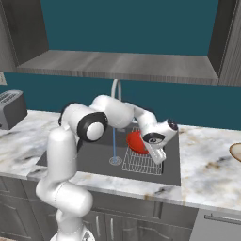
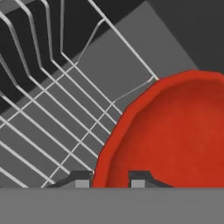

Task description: Rinse each bowl for a few seconds and place them down in the sink or on the counter.

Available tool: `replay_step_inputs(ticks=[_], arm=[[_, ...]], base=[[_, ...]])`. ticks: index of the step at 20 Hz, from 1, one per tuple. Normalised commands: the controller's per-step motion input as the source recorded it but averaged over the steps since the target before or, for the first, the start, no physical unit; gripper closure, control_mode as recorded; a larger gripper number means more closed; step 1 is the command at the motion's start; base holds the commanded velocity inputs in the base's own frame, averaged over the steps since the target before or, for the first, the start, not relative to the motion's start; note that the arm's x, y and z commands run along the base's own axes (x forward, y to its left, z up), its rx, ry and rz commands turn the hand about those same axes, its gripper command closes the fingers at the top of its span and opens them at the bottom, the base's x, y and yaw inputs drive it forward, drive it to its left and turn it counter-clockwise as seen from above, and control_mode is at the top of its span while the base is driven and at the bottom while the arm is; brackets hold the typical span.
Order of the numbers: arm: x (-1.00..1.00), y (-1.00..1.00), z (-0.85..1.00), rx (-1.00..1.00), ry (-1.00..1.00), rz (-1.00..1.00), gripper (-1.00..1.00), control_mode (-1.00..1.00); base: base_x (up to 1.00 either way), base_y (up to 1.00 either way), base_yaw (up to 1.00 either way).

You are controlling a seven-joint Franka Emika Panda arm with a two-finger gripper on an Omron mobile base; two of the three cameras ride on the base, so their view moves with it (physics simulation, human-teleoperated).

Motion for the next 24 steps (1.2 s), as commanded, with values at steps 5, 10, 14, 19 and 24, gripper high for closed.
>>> replay_step_inputs(ticks=[5,10,14,19,24], arm=[[0.12,-0.06,-0.28,-0.04,-0.02,-0.04,1.0,-1.0],[0.07,0.0,-0.23,-0.01,0.0,-0.04,-1.0,-1.0],[0.0,-0.15,-0.01,0.0,-0.03,0.0,-1.0,-1.0],[-0.04,-0.19,0.0,0.0,-0.06,0.0,-1.0,-1.0],[-0.16,-0.07,0.18,0.0,-0.11,0.0,-1.0,-1.0]], base=[[0.0,0.0,0.0],[0.0,0.0,0.0],[0.0,0.0,0.0],[0.0,0.0,0.0],[0.0,0.0,0.0]])
